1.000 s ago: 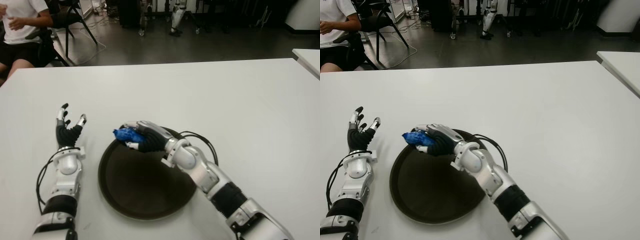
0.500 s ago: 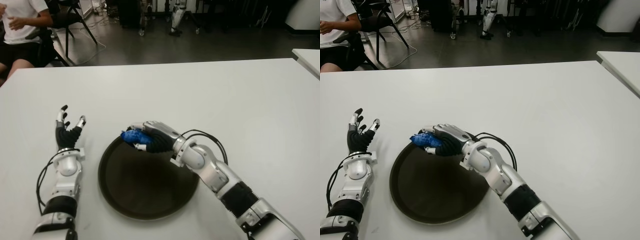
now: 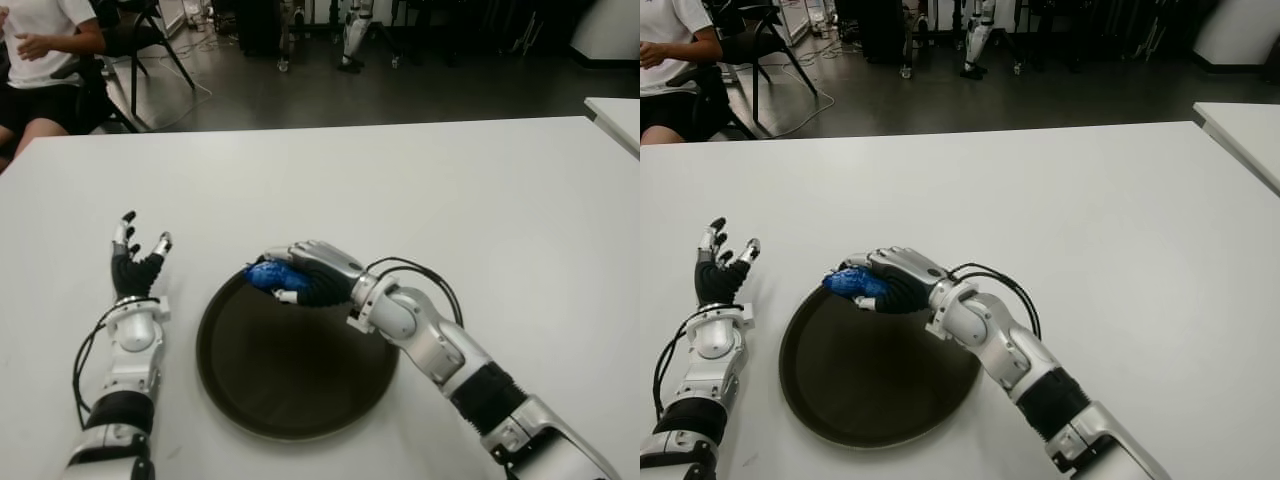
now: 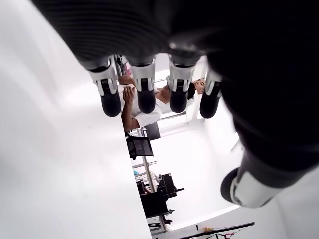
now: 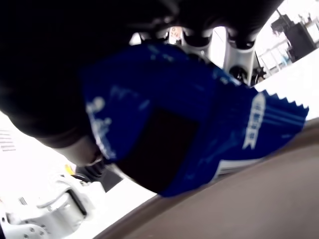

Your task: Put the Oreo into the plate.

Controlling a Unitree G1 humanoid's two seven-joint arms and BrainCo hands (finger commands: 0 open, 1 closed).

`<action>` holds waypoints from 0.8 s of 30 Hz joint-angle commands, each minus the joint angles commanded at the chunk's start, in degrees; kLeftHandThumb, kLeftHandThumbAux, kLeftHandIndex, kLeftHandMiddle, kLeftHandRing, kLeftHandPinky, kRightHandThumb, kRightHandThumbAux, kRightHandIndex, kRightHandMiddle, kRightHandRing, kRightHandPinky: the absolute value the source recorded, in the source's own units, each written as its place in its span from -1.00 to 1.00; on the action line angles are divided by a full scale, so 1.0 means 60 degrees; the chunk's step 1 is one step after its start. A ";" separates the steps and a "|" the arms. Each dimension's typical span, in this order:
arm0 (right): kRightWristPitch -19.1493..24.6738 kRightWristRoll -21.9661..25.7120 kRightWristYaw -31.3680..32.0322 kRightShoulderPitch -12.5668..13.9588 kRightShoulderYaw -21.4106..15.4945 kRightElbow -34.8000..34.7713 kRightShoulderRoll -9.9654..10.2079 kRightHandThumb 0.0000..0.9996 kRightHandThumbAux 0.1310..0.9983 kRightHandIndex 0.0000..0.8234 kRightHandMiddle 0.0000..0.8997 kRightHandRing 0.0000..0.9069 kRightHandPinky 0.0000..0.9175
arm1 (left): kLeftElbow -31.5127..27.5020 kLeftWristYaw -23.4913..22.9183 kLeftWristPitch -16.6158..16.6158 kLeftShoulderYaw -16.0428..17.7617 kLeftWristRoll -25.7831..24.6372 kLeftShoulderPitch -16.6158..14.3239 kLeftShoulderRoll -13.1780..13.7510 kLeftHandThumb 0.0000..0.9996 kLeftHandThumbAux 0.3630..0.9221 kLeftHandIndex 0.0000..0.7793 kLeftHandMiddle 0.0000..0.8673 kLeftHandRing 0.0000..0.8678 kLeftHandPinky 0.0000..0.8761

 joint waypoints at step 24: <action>-0.0268 0.1380 0.1411 -0.0120 -0.0156 0.0388 0.0011 -0.85 0.41 -0.64 -0.43 0.48 0.51 | 0.0303 0.0052 -0.0431 -0.0040 0.0087 0.0014 0.0073 -0.97 0.22 -0.93 -0.94 -1.00 -0.99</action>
